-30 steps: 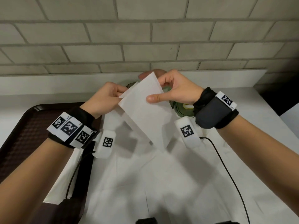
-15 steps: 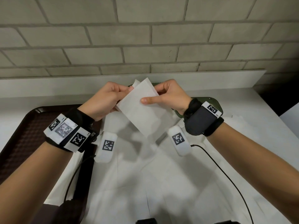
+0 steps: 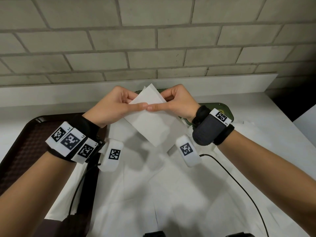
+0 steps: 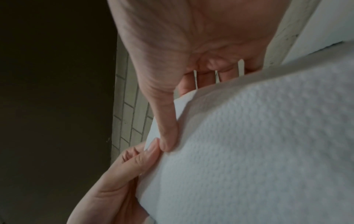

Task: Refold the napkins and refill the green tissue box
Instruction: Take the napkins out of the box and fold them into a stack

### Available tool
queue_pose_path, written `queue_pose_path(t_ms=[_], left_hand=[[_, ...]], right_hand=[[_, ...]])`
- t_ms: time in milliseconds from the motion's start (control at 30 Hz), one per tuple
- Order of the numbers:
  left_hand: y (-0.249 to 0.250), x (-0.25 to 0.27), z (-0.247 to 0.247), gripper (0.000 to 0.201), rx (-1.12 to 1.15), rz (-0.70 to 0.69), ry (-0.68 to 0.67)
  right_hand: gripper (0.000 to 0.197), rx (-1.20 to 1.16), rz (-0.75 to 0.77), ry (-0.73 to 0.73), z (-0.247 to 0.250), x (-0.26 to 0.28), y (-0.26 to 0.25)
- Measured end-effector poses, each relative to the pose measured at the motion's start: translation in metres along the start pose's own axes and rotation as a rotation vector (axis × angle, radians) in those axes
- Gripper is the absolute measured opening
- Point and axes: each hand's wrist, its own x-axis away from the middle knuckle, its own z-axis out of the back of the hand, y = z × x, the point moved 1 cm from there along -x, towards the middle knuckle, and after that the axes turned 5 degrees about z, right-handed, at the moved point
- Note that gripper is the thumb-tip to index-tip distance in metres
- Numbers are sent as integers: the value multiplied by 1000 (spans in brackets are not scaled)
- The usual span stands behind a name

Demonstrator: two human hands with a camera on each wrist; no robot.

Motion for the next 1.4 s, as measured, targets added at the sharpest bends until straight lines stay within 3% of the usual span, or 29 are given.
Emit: queue_pose_path(t_ms=[100, 200, 267, 333, 400, 467, 600, 700, 767, 867, 933, 1067, 1133, 1233, 1300, 1400], left_hand=[[-5, -3, 2, 20, 79, 17, 59], [-14, -9, 9, 12, 232, 71, 237], [-22, -16, 15, 7, 379, 121, 356], [-32, -26, 18, 23, 425, 131, 471], [-42, -39, 18, 41, 243, 79, 586], [-44, -53, 13, 41, -44, 27, 639], [-48, -85, 0, 5, -558, 26, 488], [-64, -103, -7, 19, -808, 129, 319], [-67, -107, -14, 33, -982, 145, 256], [-64, -108, -24, 49, -1197, 130, 199], [-62, -110, -26, 56, -1278, 158, 134], [-59, -98, -23, 70, -1322, 185, 94], [-55, -80, -19, 62, -1281, 53, 164], [-54, -34, -17, 32, -1086, -145, 187], [-60, 7, -24, 32, -935, -81, 87], [-72, 74, -46, 63, -833, 156, -138]], right_hand=[[44, -3, 5, -16, 4, 0, 7], [60, 118, 22, -50, 17, -3, 11], [61, 114, 9, 3, 31, -5, 11], [59, 54, -38, 114, 42, -11, 9], [53, 31, -44, 258, 50, -25, 12], [43, 114, 13, 337, 54, -42, 19], [11, 521, 23, 280, 54, -68, 41], [10, 919, -33, 78, 49, -71, 56], [27, 1094, -59, -64, 45, -66, 62], [71, 1211, -53, -182, 36, -57, 66], [85, 1285, -70, -262, 32, -53, 67], [92, 1334, -98, -420, 30, -42, 60], [89, 1371, 17, -348, 34, -34, 54], [75, 1328, 173, -186, 48, -7, 40], [61, 1302, 182, -182, 57, 23, 33], [54, 1222, 31, -289, 68, 77, 35]])
